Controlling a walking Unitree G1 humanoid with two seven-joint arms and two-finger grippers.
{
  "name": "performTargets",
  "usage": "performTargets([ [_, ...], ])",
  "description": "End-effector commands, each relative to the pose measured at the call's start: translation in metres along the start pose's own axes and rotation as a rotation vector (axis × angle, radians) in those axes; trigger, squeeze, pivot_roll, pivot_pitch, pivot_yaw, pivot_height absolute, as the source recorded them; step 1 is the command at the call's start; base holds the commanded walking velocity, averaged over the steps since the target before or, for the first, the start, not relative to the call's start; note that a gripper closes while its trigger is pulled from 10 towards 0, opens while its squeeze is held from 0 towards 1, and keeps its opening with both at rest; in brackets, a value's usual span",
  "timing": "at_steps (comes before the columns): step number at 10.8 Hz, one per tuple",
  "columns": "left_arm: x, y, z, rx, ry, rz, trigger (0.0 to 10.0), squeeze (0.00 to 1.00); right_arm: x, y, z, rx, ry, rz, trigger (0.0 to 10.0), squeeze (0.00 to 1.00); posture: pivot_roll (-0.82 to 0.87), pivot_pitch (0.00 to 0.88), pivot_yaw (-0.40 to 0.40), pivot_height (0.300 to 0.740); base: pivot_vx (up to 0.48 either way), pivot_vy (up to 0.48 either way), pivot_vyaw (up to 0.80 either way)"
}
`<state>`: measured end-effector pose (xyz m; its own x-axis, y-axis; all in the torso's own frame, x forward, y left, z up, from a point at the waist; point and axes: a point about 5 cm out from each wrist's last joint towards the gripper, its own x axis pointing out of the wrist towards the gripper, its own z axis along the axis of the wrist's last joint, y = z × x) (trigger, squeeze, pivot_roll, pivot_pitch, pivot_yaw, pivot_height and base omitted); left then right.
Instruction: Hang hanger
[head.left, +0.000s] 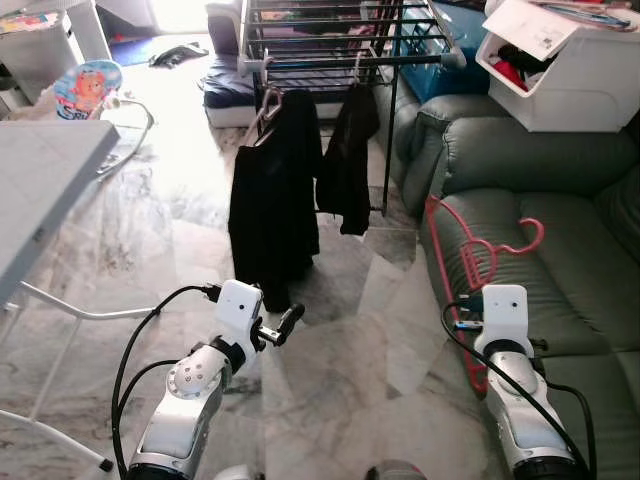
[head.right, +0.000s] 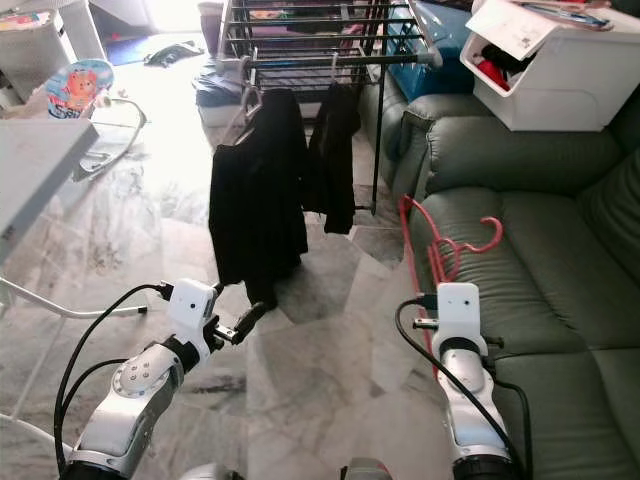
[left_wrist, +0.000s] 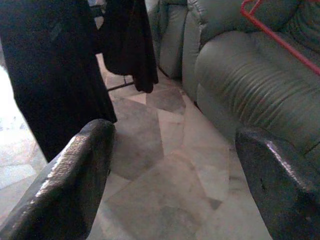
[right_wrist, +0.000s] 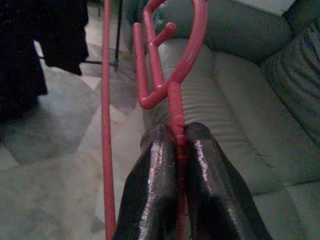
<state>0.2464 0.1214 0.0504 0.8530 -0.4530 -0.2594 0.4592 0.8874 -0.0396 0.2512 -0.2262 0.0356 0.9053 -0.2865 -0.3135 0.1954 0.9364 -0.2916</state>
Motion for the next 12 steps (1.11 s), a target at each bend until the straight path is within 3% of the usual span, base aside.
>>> performTargets([
  [1, -0.0006, -0.0019, 0.0018, -0.001, -0.008, -0.01, 10.0, 0.0, 0.0018, -0.004, 0.0007, -0.01, 0.004, -0.016, 10.0, 0.0, -0.07, 0.0, -0.006, 0.74, 0.251, 0.0, 0.0],
  [7, 0.0006, -0.0049, 0.0028, -0.001, -0.013, -0.025, 10.0, 0.0, 0.0038, -0.0041, -0.0011, -0.025, 0.019, -0.022, 10.0, 0.0, -0.07, 0.0, -0.009, 0.74, 0.293, 0.0, 0.0],
  [12, 0.0009, -0.0075, 0.0038, -0.002, -0.011, -0.04, 10.0, 0.0, 0.0074, -0.009, -0.0002, -0.074, 0.02, -0.068, 10.0, 0.0, -0.07, 0.0, -0.004, 0.74, 0.46, 0.0, 0.0],
])
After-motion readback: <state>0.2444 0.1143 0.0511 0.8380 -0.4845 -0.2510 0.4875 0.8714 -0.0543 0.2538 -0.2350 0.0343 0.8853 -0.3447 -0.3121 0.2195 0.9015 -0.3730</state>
